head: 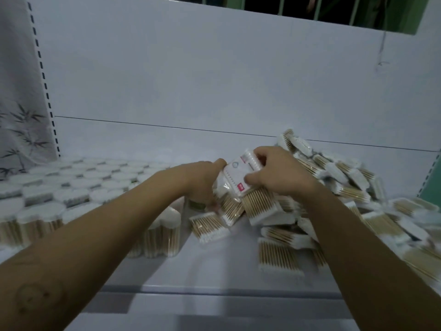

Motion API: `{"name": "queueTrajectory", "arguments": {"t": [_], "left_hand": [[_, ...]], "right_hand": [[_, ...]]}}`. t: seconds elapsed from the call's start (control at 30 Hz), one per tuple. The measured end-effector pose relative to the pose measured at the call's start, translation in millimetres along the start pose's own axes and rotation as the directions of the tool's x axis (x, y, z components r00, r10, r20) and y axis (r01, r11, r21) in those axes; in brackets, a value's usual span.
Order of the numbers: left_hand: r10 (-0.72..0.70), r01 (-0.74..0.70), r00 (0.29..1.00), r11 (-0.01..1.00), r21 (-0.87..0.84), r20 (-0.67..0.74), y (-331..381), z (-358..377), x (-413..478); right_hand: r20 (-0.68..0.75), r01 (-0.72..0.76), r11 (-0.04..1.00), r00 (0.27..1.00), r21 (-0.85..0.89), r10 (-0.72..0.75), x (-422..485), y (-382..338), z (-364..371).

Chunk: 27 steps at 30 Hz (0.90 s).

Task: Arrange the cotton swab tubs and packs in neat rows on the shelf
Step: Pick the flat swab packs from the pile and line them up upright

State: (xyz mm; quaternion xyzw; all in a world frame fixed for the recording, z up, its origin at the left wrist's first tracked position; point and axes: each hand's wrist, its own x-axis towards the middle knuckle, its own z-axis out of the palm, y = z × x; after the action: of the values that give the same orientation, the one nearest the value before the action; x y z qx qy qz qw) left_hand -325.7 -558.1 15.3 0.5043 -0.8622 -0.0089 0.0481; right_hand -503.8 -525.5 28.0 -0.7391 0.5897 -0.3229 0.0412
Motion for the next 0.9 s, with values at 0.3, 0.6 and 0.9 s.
{"name": "queueTrajectory", "arguments": {"t": [0.3,0.6,0.9], "left_hand": [[-0.268,0.271,0.955,0.963,0.007,-0.123,13,13,21],[-0.216,0.213,0.976,0.954,0.213,-0.008,52,52,50],[-0.258,0.265,0.948,0.964,0.013,-0.188,54,46,57]], "right_hand": [[-0.218,-0.016,0.945,0.972,0.327,0.092,40,17,-24],[-0.049,0.027,0.997,0.999,0.066,-0.024,55,40,-11],[0.060,0.067,0.997,0.996,-0.037,-0.064,59,60,-31]]}}
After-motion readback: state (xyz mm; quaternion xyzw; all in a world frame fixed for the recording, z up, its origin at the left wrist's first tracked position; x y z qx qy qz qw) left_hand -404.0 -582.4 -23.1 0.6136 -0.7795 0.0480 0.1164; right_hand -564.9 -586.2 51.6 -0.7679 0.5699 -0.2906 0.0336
